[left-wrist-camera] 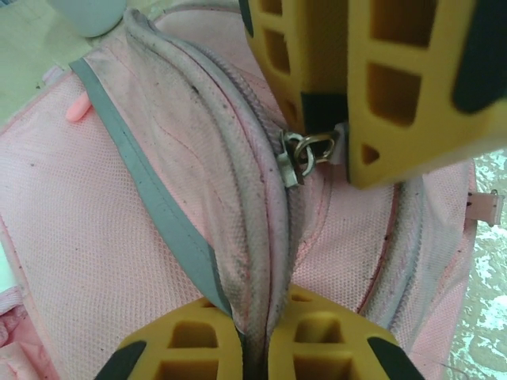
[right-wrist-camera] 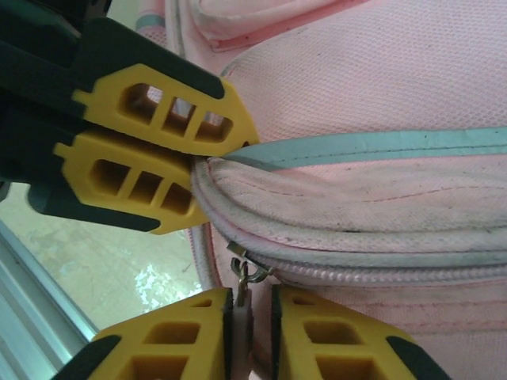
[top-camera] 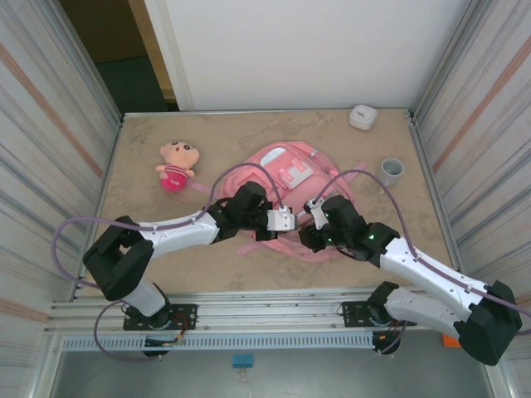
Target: Pack the student bag
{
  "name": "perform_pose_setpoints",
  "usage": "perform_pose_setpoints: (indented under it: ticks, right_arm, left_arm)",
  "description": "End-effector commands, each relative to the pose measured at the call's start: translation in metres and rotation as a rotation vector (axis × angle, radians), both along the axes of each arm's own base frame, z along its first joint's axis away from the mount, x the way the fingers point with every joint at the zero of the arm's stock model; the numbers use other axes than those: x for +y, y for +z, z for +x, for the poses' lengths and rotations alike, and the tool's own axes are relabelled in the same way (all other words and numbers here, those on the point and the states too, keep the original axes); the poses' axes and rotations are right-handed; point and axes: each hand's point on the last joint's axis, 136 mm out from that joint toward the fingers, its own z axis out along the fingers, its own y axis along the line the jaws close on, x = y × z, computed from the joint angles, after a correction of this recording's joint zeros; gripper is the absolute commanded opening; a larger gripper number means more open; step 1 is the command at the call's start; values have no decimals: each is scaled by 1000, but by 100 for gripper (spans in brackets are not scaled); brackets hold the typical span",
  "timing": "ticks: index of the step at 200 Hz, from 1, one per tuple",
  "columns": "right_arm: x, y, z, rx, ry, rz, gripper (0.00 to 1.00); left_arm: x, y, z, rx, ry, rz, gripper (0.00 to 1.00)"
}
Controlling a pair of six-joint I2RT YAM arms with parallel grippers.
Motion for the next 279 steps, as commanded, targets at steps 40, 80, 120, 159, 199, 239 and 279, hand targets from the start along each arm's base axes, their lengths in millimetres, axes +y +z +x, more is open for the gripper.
perform_pose_setpoints:
  ticks: [40,80,120,159,199,239,279]
  right_arm:
    - [-21,-3,17,-42,-111,-59,3]
    - [-51,14,9,-12,-177,-27,0]
    - [-35,24,-4,18,-73,79,0]
    - [2,36,-16,35,81,167,0]
    - [29,37,-29,60,166,155,0]
    - [47,43,-33,59,202,191,0]
    - [47,44,-34,62,205,201,0]
  left_arm:
    - [1,37,-4,0,-7,-87,0]
    - [48,6,15,4,107,57,0]
    - [82,-3,25,-12,195,118,2]
    - [72,21,8,52,152,34,48]
    - [38,57,-8,97,120,-85,65]
    - [20,41,-23,169,43,-65,64]
    - [12,29,-33,164,1,-34,49]
